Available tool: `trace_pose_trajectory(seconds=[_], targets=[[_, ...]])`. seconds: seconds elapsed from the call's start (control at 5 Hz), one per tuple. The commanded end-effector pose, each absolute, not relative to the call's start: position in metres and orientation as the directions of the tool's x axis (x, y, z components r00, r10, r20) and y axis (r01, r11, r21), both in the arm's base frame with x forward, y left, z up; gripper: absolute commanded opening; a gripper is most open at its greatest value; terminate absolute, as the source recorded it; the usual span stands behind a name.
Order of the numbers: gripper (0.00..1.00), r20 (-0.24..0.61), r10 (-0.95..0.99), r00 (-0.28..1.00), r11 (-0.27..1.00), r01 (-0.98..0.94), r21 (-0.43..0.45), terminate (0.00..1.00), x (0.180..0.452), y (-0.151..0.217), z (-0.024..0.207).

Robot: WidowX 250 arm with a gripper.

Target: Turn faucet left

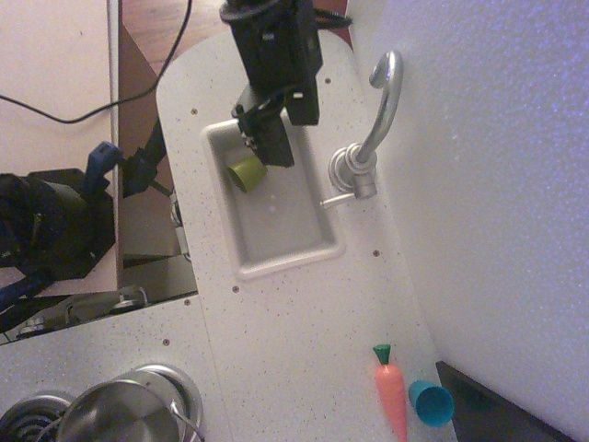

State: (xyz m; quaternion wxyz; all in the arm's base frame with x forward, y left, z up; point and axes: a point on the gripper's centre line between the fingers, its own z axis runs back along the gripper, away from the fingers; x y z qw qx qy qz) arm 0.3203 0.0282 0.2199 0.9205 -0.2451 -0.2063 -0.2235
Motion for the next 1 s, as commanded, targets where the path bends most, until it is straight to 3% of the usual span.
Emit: trace_pose_trajectory(seconds=[0.0, 0.6, 0.8], targets=[[1.0, 0.521, -0.322, 0.791, 0.783, 0.531, -0.322, 0.0, 0.3211, 0.025, 0.2344], [1.0, 0.521, -0.322, 0.791, 0.783, 0.531, -0.322, 0.0, 0.3211, 0.025, 0.2344], [1.0, 0.521, -0.322, 0.791, 0.783, 0.531, -0.322, 1.0, 0.3211, 0.025, 0.2344]])
